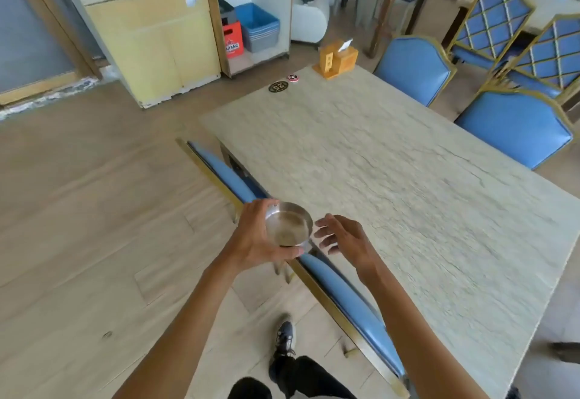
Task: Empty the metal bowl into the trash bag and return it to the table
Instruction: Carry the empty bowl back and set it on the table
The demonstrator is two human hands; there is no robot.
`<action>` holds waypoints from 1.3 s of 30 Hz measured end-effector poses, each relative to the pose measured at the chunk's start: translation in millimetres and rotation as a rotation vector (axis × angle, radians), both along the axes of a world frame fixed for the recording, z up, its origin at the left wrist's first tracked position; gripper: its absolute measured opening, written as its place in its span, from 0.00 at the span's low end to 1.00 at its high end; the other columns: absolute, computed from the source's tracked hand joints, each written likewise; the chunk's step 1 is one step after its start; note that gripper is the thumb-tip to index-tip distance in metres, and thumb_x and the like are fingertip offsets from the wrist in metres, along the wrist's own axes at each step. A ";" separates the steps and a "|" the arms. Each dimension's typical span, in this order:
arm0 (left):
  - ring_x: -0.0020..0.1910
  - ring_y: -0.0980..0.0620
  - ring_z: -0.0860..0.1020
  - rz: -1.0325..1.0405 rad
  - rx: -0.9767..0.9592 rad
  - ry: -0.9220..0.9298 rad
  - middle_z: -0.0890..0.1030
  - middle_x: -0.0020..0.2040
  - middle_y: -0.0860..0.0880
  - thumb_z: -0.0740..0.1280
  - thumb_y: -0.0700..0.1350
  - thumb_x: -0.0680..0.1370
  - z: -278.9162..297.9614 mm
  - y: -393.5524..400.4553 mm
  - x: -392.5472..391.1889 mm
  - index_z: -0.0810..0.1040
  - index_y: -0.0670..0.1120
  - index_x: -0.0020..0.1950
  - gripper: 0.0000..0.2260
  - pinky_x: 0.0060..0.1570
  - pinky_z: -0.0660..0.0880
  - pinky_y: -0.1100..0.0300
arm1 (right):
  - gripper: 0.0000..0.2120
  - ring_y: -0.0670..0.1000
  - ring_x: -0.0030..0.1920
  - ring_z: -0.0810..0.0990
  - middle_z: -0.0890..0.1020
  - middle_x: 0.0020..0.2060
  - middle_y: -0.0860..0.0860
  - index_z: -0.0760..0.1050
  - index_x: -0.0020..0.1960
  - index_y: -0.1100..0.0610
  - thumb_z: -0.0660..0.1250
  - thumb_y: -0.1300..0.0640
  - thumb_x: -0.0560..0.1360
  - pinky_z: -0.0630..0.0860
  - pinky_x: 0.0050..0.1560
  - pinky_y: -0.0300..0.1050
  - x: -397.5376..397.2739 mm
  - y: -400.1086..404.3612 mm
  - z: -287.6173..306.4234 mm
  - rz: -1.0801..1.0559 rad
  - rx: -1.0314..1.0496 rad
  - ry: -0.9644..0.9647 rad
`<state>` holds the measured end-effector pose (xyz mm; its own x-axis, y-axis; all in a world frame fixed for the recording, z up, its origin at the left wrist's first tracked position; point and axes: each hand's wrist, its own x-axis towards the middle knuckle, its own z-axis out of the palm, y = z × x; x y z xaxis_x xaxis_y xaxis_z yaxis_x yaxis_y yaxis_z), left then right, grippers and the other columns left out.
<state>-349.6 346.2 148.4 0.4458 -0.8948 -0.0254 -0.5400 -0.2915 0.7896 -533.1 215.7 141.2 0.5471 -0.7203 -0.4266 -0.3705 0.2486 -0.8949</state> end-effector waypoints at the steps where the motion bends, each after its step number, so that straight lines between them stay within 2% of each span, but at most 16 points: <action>1: 0.61 0.53 0.71 -0.014 0.004 -0.017 0.70 0.60 0.56 0.81 0.62 0.56 2.0 -8.7 14.0 0.69 0.55 0.66 0.42 0.57 0.76 0.55 | 0.16 0.52 0.38 0.82 0.86 0.41 0.54 0.84 0.54 0.62 0.63 0.52 0.85 0.77 0.32 0.35 12.1 -6.9 -0.2 0.002 -0.035 0.012; 3: 0.62 0.52 0.69 -0.031 0.030 -0.035 0.68 0.61 0.55 0.82 0.60 0.57 5.3 -23.8 38.9 0.67 0.53 0.69 0.45 0.57 0.76 0.55 | 0.12 0.52 0.39 0.83 0.87 0.43 0.53 0.84 0.54 0.59 0.64 0.54 0.84 0.77 0.34 0.36 32.6 -19.3 -1.8 0.006 -0.100 0.052; 7: 0.63 0.54 0.66 -0.042 0.054 -0.049 0.65 0.59 0.56 0.83 0.57 0.58 2.7 -51.8 90.7 0.65 0.52 0.70 0.45 0.60 0.73 0.57 | 0.10 0.46 0.38 0.84 0.87 0.47 0.53 0.83 0.57 0.58 0.63 0.57 0.84 0.78 0.36 0.35 69.2 -43.3 -4.0 0.030 -0.183 0.122; 12: 0.65 0.51 0.64 -0.109 0.103 -0.096 0.64 0.60 0.55 0.82 0.57 0.59 -12.1 -98.5 156.0 0.64 0.49 0.71 0.46 0.64 0.70 0.53 | 0.09 0.39 0.35 0.84 0.87 0.48 0.51 0.82 0.58 0.56 0.64 0.55 0.83 0.80 0.40 0.42 109.6 -68.7 -17.4 -0.018 -0.224 0.185; 16: 0.65 0.50 0.64 -0.229 0.144 -0.086 0.67 0.64 0.50 0.82 0.57 0.59 -27.3 -148.1 202.6 0.63 0.48 0.72 0.47 0.63 0.71 0.54 | 0.09 0.40 0.36 0.85 0.87 0.47 0.50 0.82 0.58 0.56 0.64 0.54 0.84 0.80 0.39 0.38 143.5 -88.2 -27.2 -0.112 -0.222 0.244; 19: 0.62 0.50 0.65 -0.327 0.150 -0.084 0.68 0.63 0.48 0.82 0.58 0.58 -39.9 -188.1 232.1 0.63 0.48 0.71 0.47 0.61 0.73 0.52 | 0.09 0.46 0.39 0.85 0.86 0.47 0.52 0.82 0.57 0.58 0.65 0.55 0.84 0.79 0.38 0.35 166.5 -100.6 -32.1 -0.202 -0.207 0.295; 22: 0.61 0.48 0.66 -0.409 0.157 -0.125 0.70 0.63 0.47 0.82 0.60 0.57 -50.8 -231.6 250.2 0.64 0.47 0.70 0.48 0.60 0.73 0.50 | 0.08 0.51 0.44 0.86 0.86 0.47 0.53 0.82 0.55 0.57 0.65 0.55 0.83 0.80 0.41 0.40 178.9 -113.8 -37.3 -0.284 -0.214 0.345; 28: 0.63 0.45 0.67 -0.577 0.199 -0.133 0.70 0.64 0.46 0.80 0.63 0.56 -73.0 -323.9 241.6 0.65 0.45 0.71 0.50 0.61 0.72 0.51 | 0.09 0.54 0.48 0.86 0.86 0.48 0.50 0.82 0.55 0.56 0.67 0.52 0.82 0.84 0.51 0.55 169.1 -146.2 -54.7 -0.445 -0.231 0.470; 31: 0.64 0.45 0.67 -0.629 0.193 -0.142 0.70 0.65 0.46 0.80 0.62 0.56 -86.5 -367.6 219.5 0.65 0.45 0.71 0.50 0.62 0.71 0.52 | 0.09 0.55 0.48 0.86 0.85 0.47 0.50 0.82 0.56 0.58 0.68 0.54 0.81 0.83 0.51 0.55 154.7 -169.2 -66.8 -0.520 -0.235 0.527; 34: 0.63 0.46 0.67 -0.661 0.216 -0.142 0.70 0.63 0.46 0.80 0.62 0.55 -102.5 -407.1 193.7 0.65 0.46 0.70 0.49 0.62 0.71 0.51 | 0.08 0.54 0.44 0.85 0.85 0.44 0.50 0.82 0.56 0.58 0.70 0.55 0.79 0.83 0.49 0.53 136.8 -195.3 -83.3 -0.586 -0.243 0.554; 37: 0.62 0.46 0.68 -0.715 0.224 -0.171 0.70 0.62 0.46 0.76 0.66 0.53 -127.1 -445.1 167.3 0.66 0.45 0.69 0.50 0.62 0.71 0.51 | 0.09 0.50 0.39 0.82 0.85 0.43 0.50 0.82 0.56 0.58 0.72 0.56 0.78 0.78 0.45 0.46 117.4 -225.3 -103.7 -0.632 -0.272 0.580; 39: 0.62 0.46 0.68 -0.729 0.242 -0.169 0.70 0.63 0.46 0.74 0.67 0.52 -146.4 -467.0 150.1 0.66 0.44 0.69 0.51 0.61 0.69 0.53 | 0.10 0.50 0.41 0.83 0.85 0.46 0.52 0.81 0.57 0.58 0.72 0.56 0.78 0.76 0.44 0.44 105.5 -245.3 -118.7 -0.642 -0.273 0.591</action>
